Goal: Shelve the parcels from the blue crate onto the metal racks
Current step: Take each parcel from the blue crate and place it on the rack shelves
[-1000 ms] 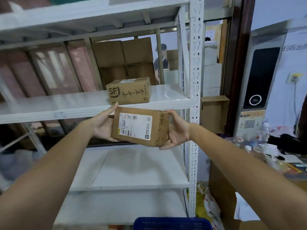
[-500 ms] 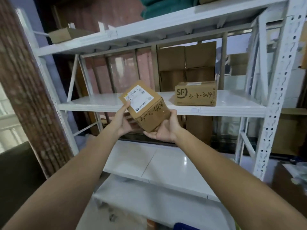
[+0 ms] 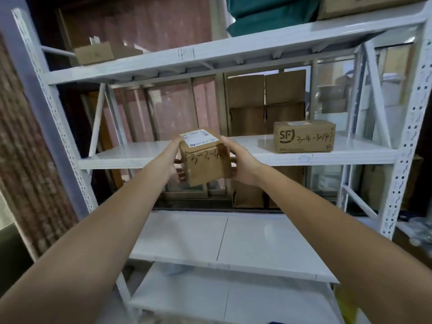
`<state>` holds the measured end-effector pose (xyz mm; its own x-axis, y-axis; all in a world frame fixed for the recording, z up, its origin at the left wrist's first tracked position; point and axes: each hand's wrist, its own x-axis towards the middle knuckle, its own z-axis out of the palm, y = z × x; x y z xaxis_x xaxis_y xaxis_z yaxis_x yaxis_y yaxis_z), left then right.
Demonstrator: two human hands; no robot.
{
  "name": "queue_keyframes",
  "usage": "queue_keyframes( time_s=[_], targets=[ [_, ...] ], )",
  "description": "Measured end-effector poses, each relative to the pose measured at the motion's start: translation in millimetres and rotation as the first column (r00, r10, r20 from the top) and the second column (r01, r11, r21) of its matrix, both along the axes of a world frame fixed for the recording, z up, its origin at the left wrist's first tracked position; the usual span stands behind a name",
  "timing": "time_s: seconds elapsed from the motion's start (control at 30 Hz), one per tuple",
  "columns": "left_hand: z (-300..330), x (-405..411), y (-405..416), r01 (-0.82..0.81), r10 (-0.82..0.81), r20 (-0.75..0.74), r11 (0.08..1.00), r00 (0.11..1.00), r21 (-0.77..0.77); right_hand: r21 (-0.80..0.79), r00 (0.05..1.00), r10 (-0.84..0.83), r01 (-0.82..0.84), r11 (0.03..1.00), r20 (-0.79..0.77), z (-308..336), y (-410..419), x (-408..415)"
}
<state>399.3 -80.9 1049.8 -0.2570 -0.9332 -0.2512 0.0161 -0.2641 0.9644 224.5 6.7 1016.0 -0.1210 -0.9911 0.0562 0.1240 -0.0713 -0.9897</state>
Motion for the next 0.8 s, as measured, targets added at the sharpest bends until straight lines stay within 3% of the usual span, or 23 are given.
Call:
queue_keyframes(
  time_s=[0.13,0.23,0.37,0.53,0.8],
  targets=[
    [9.3,-10.2,-33.3,0.071,-0.07,-0.026,0.997,0.997,0.011,0.004,0.992,-0.09,0.091,0.996,-0.094,22.0,-22.2,-2.1],
    [18.4,-23.4,-59.2,0.11,-0.116,-0.117,0.992,0.986,-0.057,-0.021,0.971,-0.195,0.194,0.981,-0.137,32.5,-49.3,-12.2],
    [31.5,-47.5,-85.4,0.191,-0.22,-0.132,0.961,0.967,-0.201,-0.089,0.935,-0.313,0.302,0.949,-0.164,42.1,-96.4,-32.0],
    [27.4,-76.1,-138.4,0.215,-0.221,0.01,0.937,0.975,-0.275,-0.124,0.902,-0.342,0.32,0.939,-0.264,41.7,-141.7,-54.3],
    [-10.3,-90.7,-219.2,0.196,-0.179,0.083,0.932,0.98,-0.304,-0.093,0.877,-0.311,0.298,0.95,-0.366,-2.4,-220.1,-68.8]
  ],
)
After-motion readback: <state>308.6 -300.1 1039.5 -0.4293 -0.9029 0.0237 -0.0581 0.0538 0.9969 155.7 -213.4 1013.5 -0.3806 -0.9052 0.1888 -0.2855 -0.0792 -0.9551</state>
